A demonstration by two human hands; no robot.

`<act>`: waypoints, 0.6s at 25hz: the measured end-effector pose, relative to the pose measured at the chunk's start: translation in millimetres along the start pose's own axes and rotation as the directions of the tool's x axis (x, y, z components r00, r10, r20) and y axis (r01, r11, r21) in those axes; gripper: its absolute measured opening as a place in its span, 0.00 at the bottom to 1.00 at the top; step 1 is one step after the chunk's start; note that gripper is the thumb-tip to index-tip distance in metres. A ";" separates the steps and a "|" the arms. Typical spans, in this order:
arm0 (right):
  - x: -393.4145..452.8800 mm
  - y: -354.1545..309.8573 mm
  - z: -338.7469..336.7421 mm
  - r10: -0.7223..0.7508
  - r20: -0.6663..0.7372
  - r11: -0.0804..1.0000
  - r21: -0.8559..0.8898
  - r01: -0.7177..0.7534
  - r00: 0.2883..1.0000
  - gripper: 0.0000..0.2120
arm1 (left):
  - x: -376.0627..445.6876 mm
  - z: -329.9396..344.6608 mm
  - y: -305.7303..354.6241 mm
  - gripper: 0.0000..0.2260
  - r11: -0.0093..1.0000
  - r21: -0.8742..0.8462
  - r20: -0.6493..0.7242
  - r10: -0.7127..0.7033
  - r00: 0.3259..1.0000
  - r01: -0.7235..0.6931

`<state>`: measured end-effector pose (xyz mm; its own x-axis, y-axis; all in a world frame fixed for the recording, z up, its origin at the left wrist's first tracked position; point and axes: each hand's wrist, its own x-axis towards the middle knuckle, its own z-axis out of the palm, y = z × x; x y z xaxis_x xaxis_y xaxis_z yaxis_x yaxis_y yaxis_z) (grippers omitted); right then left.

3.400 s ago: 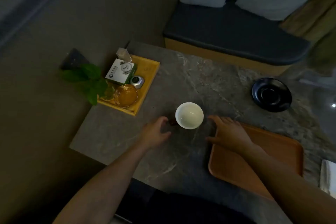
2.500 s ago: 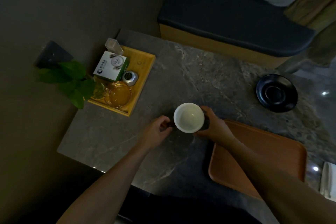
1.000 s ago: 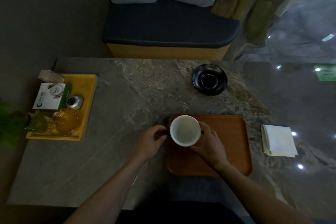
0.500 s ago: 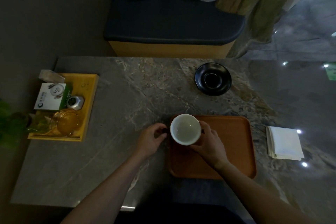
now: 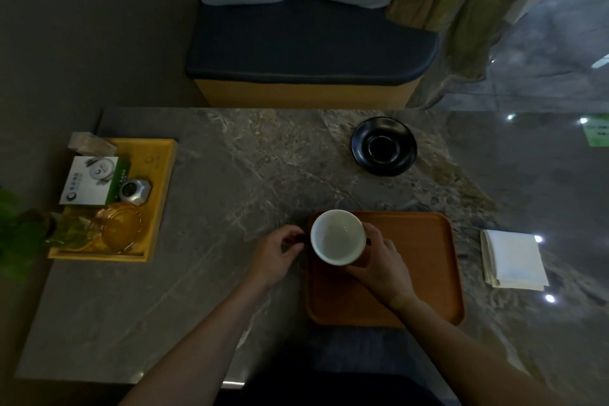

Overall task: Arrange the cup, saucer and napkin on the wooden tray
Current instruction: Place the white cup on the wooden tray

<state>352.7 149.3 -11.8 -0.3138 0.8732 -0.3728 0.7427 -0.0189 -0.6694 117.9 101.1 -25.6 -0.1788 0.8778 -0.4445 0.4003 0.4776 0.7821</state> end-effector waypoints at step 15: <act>-17.1 10.7 -26.4 -0.032 0.008 0.903 -0.428 0.032 0.999 0.31 | -6.6 -11.9 12.3 0.19 0.973 0.228 0.099 0.027 0.995 -0.049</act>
<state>381.7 147.0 4.3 -0.3421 0.8696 -0.3561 0.9137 0.2194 -0.3420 113.3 101.6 -7.9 -0.0779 0.8824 -0.4640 0.6026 0.4124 0.6832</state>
